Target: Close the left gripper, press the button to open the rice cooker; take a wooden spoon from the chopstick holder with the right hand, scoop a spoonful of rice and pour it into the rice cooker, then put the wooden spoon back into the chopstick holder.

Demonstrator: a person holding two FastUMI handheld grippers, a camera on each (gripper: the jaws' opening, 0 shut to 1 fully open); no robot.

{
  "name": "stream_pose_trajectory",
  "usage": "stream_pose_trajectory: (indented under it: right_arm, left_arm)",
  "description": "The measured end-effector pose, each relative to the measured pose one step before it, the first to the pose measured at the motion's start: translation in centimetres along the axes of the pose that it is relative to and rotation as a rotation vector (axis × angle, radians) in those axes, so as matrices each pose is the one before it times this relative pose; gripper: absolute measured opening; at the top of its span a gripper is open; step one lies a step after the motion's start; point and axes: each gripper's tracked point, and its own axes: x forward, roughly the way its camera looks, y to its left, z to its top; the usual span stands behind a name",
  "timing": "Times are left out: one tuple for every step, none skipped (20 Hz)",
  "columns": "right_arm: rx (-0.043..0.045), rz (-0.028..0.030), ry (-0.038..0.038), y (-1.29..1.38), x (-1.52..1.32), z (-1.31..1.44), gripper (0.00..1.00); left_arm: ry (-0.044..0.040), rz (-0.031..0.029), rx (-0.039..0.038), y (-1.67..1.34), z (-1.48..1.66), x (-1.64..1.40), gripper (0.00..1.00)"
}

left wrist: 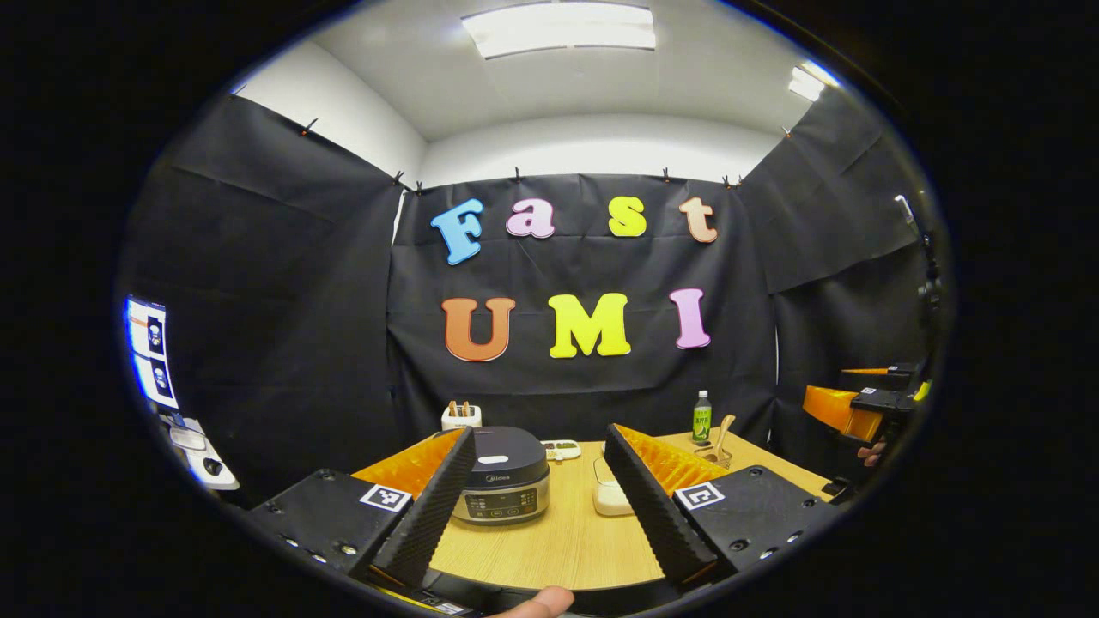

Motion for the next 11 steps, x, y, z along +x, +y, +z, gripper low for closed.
stream_pose_trajectory:
  right_arm:
    - [-0.00100, 0.00061, 0.00166, 0.028, 0.049, -0.080, 0.97]
    - [0.00107, 0.00030, 0.00122, 0.060, 0.051, -0.066, 0.97]
    - [0.00194, -0.00060, 0.00143, -0.001, 0.035, -0.044, 0.97]
    - [0.00194, -0.00176, -0.00027, -0.027, 0.002, -0.020, 0.92]
    - [-0.00031, -0.00118, -0.00023, -0.074, 0.024, 0.046, 0.92]
    - [0.00000, -0.00002, -0.00190, 0.053, -0.100, -0.002, 0.96]
    - [-0.00012, 0.00160, -0.00095, 0.132, -0.062, 0.007, 0.92]
    - [-0.00139, 0.00186, -0.00100, 0.132, -0.087, 0.053, 0.97]
    - [-0.00182, 0.00198, -0.00097, 0.107, -0.042, 0.072, 0.96]
    - [-0.00181, 0.00165, -0.00062, 0.183, -0.040, 0.012, 0.96]
    - [-0.00107, 0.00155, -0.00041, 0.044, 0.064, 0.042, 0.96]
  left_arm:
    - [0.00041, -0.00412, -0.00927, -0.021, -0.107, 0.103, 0.96]
    - [0.00343, -0.00168, -0.00717, 0.032, -0.073, 0.141, 0.96]
    - [0.00546, 0.00178, -0.00654, 0.047, -0.189, 0.147, 0.96]
    - [0.00320, -0.00032, -0.00518, 0.128, -0.073, -0.051, 0.96]
    - [0.00324, -0.00272, -0.00341, -0.001, -0.078, 0.015, 0.96]
    - [0.00304, -0.00272, -0.00446, -0.106, -0.150, -0.011, 0.96]
    - [-0.00025, -0.00360, -0.00360, 0.005, -0.083, -0.054, 0.96]
    - [-0.00215, -0.00357, -0.00153, -0.075, 0.077, 0.034, 0.96]
    - [-0.00519, -0.00370, 0.00073, -0.059, 0.083, -0.056, 0.96]
    - [-0.00486, -0.00189, 0.00117, -0.075, 0.149, 0.050, 0.96]
    - [-0.00312, 0.00058, 0.00220, 0.016, 0.045, 0.041, 0.96]
